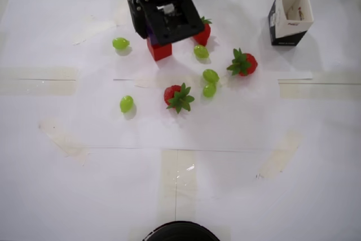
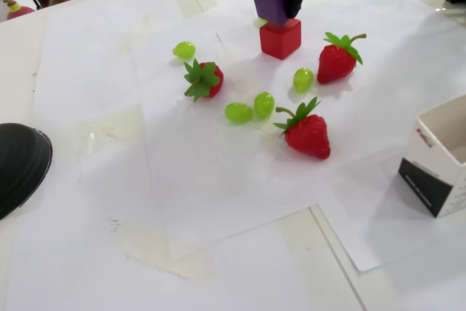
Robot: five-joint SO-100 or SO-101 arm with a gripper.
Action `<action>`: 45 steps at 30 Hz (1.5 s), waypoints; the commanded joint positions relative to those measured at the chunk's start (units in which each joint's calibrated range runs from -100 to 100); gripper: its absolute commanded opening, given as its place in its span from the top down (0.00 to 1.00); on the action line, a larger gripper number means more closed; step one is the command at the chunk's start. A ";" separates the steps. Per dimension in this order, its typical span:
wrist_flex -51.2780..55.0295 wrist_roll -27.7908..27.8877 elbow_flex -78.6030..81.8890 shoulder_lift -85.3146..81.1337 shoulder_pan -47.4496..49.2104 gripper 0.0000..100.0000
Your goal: Put the purple cube on top of the red cube
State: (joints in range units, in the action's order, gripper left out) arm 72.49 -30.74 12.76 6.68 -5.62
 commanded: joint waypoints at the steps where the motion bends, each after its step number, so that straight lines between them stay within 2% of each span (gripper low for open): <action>1: -1.41 -0.63 1.24 -4.44 -0.78 0.87; 13: -3.70 -1.27 4.51 -4.44 -0.19 0.79; 17: -3.54 -1.81 4.51 -4.53 0.32 0.73; 21: -3.29 -2.93 4.51 -4.70 0.99 0.64; 29: -0.02 -6.59 4.06 -8.23 3.04 0.61; 35: 0.88 -9.96 4.79 -20.95 7.16 0.59; 39: -3.29 -12.70 10.88 -36.00 8.63 0.59; 45: -17.26 -18.66 36.15 -65.92 11.72 0.64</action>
State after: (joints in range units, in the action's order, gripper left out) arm 64.11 -46.42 34.66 -36.76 4.34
